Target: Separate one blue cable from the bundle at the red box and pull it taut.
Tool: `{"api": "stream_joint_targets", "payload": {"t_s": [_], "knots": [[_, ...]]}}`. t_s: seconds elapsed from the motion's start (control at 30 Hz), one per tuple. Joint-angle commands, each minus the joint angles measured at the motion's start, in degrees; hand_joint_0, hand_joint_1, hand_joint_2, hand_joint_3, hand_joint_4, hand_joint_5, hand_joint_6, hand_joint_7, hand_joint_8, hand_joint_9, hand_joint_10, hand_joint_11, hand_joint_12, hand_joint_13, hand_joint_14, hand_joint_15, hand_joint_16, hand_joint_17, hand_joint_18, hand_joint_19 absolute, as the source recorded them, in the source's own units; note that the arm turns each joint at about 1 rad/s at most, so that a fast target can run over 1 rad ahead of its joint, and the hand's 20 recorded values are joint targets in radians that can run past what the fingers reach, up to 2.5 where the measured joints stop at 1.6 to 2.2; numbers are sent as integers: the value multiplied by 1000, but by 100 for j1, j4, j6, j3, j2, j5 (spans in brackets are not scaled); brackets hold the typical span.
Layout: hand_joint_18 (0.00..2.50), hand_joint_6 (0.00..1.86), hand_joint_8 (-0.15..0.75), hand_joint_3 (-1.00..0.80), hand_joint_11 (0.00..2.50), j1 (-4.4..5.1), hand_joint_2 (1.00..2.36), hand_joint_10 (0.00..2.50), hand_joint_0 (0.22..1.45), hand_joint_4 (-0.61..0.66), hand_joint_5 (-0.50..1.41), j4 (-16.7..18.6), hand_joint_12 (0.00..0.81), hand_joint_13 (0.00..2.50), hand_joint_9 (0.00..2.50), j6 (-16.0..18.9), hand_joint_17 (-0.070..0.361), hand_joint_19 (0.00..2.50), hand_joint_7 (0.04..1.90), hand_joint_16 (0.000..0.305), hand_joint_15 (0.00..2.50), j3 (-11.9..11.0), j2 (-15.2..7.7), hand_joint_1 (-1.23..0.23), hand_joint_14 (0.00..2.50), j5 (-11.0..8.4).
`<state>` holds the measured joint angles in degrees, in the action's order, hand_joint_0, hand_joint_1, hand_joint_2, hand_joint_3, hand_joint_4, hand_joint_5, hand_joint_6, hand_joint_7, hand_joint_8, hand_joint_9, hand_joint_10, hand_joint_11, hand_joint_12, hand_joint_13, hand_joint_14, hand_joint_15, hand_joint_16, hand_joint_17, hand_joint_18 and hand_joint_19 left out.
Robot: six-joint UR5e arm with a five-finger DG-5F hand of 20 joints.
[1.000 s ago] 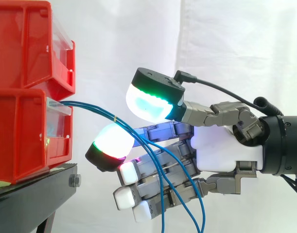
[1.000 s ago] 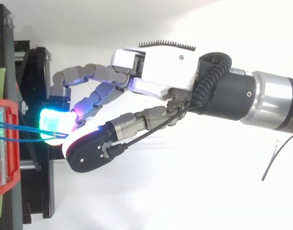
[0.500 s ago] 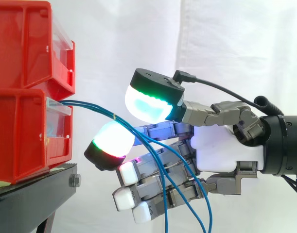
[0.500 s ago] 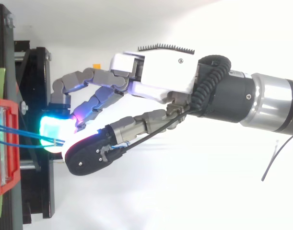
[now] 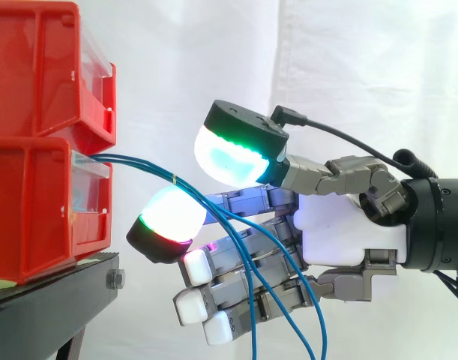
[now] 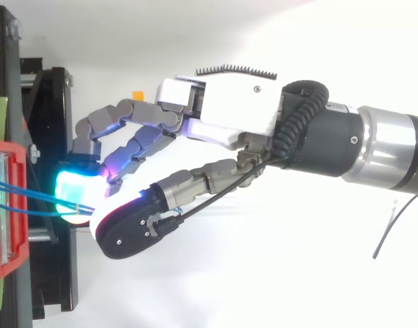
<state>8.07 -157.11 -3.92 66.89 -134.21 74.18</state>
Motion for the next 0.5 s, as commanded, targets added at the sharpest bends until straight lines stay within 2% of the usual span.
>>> {"api": "stream_joint_targets", "payload": {"t_s": [0.0,0.1,0.47], "knots": [[592,715,302,-500,839,2,1000,22,545,151,-183,5,381,809,831,6,103,651,1026,46,611,8,-9,-654,22,0],[594,703,306,-500,847,-33,1000,22,539,151,-181,49,388,810,833,94,104,650,1041,46,608,-1,-132,-656,22,26],[594,696,301,-500,843,-7,1000,22,559,145,-178,67,379,813,835,120,102,654,1061,45,606,-18,-141,-651,22,26]]}}
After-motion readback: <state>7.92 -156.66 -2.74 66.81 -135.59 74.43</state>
